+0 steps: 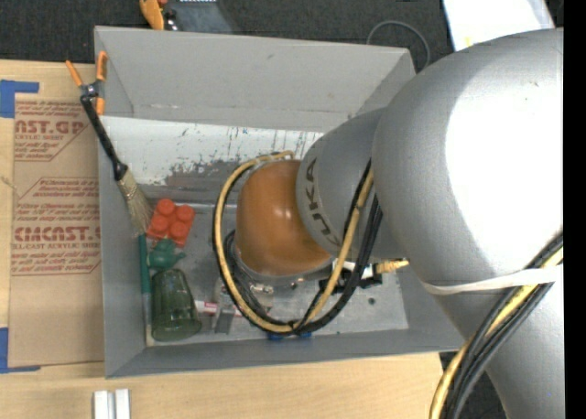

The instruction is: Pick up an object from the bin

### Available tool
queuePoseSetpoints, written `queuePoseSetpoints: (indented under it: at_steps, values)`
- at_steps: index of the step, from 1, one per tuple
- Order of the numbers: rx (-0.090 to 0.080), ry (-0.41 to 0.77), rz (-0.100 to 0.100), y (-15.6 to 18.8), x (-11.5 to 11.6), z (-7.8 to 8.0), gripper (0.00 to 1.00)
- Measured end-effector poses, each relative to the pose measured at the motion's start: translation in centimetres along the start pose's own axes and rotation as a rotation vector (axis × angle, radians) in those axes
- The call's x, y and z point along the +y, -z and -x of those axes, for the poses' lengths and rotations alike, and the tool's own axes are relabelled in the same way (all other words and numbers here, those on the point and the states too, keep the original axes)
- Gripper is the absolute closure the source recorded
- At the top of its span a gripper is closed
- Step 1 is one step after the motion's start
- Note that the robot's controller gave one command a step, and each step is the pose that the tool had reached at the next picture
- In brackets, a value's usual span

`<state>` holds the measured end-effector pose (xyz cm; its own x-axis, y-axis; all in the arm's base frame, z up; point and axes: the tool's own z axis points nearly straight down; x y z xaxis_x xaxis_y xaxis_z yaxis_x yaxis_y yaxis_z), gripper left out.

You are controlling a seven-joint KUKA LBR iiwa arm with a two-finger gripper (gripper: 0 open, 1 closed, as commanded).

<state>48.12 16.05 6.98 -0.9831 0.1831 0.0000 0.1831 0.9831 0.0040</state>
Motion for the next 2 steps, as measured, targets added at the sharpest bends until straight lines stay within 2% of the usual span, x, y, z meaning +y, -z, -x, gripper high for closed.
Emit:
queuePoseSetpoints:
  at_steps: [1,2]
  values:
    - [0.009,0.0,-0.004,1.6,-0.1,-0.3,1.0]
    - [0.008,0.001,-0.003,10.5,0.0,-0.2,1.0]
